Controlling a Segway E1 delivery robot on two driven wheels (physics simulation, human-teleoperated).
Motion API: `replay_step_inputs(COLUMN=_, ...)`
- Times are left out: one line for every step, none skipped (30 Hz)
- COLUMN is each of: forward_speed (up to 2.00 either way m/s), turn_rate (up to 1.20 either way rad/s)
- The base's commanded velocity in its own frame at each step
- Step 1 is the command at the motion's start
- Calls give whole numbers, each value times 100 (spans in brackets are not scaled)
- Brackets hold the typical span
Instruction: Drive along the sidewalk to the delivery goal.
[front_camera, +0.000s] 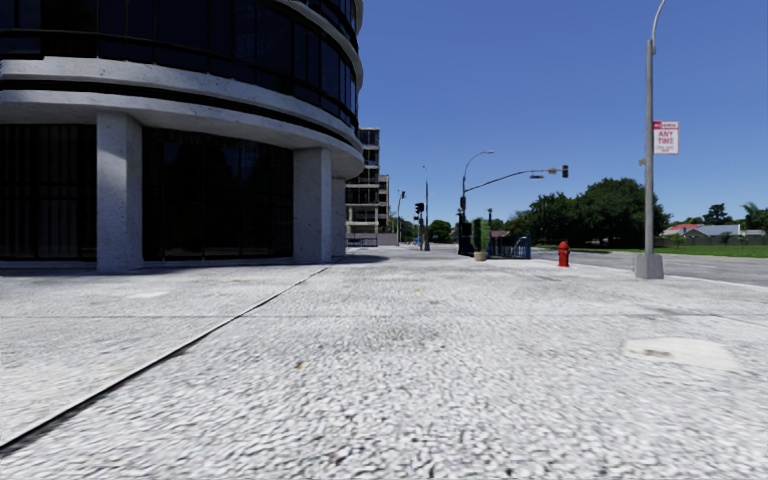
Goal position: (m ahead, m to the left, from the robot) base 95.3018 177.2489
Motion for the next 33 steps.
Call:
replay_step_inputs(forward_speed=200, turn_rate=0)
replay_step_inputs(forward_speed=200, turn_rate=0)
replay_step_inputs(forward_speed=200, turn_rate=0)
replay_step_inputs(forward_speed=200, turn_rate=0)
replay_step_inputs(forward_speed=200, turn_rate=0)
replay_step_inputs(forward_speed=200, turn_rate=0)
replay_step_inputs(forward_speed=200, turn_rate=0)
replay_step_inputs(forward_speed=200, turn_rate=0)
replay_step_inputs(forward_speed=200, turn_rate=0)
replay_step_inputs(forward_speed=200, turn_rate=0)
replay_step_inputs(forward_speed=200, turn_rate=0)
replay_step_inputs(forward_speed=200, turn_rate=0)
replay_step_inputs(forward_speed=200, turn_rate=0)
replay_step_inputs(forward_speed=200, turn_rate=0)
replay_step_inputs(forward_speed=200, turn_rate=0)
replay_step_inputs(forward_speed=200, turn_rate=0)
replay_step_inputs(forward_speed=200, turn_rate=0)
replay_step_inputs(forward_speed=200, turn_rate=0)
replay_step_inputs(forward_speed=200, turn_rate=0)
replay_step_inputs(forward_speed=200, turn_rate=0)
replay_step_inputs(forward_speed=200, turn_rate=0)
replay_step_inputs(forward_speed=200, turn_rate=0)
replay_step_inputs(forward_speed=200, turn_rate=0)
replay_step_inputs(forward_speed=200, turn_rate=0)
replay_step_inputs(forward_speed=200, turn_rate=0)
replay_step_inputs(forward_speed=200, turn_rate=0)
replay_step_inputs(forward_speed=200, turn_rate=0)
replay_step_inputs(forward_speed=200, turn_rate=0)
replay_step_inputs(forward_speed=200, turn_rate=0)
replay_step_inputs(forward_speed=200, turn_rate=0)
replay_step_inputs(forward_speed=200, turn_rate=0)
replay_step_inputs(forward_speed=200, turn_rate=0)
replay_step_inputs(forward_speed=200, turn_rate=0)
